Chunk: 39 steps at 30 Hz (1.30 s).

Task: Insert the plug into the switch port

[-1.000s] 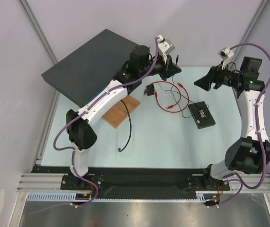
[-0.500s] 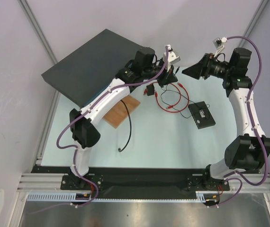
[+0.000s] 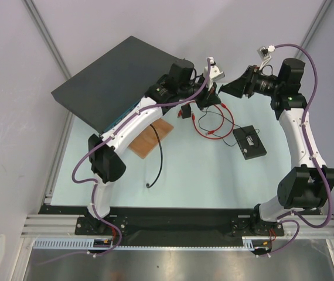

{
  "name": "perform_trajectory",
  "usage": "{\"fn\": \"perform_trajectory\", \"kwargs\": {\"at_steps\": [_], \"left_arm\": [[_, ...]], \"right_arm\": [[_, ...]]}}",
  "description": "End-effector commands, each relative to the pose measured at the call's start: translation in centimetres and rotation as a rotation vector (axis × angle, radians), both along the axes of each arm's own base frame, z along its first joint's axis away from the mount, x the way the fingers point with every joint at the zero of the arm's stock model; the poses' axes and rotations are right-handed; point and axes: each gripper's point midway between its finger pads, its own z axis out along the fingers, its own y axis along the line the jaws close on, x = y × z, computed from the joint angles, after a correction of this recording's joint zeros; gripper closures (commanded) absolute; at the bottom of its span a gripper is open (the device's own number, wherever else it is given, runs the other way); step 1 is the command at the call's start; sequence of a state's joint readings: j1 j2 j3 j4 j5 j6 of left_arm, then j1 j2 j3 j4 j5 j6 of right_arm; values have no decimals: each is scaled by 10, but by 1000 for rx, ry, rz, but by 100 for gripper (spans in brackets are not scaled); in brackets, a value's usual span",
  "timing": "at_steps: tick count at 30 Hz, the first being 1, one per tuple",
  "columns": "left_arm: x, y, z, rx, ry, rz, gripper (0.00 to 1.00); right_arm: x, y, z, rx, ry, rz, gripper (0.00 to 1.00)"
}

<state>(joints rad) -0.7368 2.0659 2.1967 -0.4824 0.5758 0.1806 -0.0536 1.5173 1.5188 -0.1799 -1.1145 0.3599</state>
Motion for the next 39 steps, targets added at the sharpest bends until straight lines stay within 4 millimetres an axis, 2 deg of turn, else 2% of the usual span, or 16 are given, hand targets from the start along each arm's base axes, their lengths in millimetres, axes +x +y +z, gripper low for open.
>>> {"fn": "perform_trajectory", "kwargs": {"at_steps": [1, 3, 7, 13, 17, 18, 19, 20, 24, 28, 31, 36, 39], "left_arm": [[-6, -5, 21, -42, -24, -27, 100], [-7, -5, 21, -41, -16, -31, 100], [-10, -5, 22, -44, -18, -43, 100], [-19, -7, 17, -21, -36, -86, 100], [-19, -7, 17, -17, -38, -85, 100], [-19, -6, 16, -15, -34, -82, 100], [-20, -7, 14, -12, -28, -86, 100], [-20, -7, 14, -11, -27, -85, 100], [-20, -6, 13, -12, -7, -80, 100], [-16, -4, 14, -19, 10, -64, 100], [-13, -3, 13, -20, 14, -55, 100], [-14, -3, 12, -18, 21, -59, 100], [-15, -3, 12, -18, 25, -58, 100]], "right_arm": [[-1, 4, 14, -8, -72, 21, 28], [-2, 7, 14, -18, -84, 27, 30], [1, 7, 12, -35, -87, 1, 47], [10, 8, 11, -27, -75, -30, 52], [12, 8, 8, -28, -61, -31, 60], [12, 8, 7, -29, -59, -31, 63], [11, 8, 5, -32, -56, -28, 70], [12, 9, 4, -32, -52, -24, 72], [8, 10, 2, -31, -38, 2, 68], [2, 12, 0, -31, -27, 32, 73], [-2, 15, 0, -6, 9, 67, 66], [-4, 18, 4, 41, 57, 90, 66], [-2, 20, 3, 67, 90, 104, 60]]}}
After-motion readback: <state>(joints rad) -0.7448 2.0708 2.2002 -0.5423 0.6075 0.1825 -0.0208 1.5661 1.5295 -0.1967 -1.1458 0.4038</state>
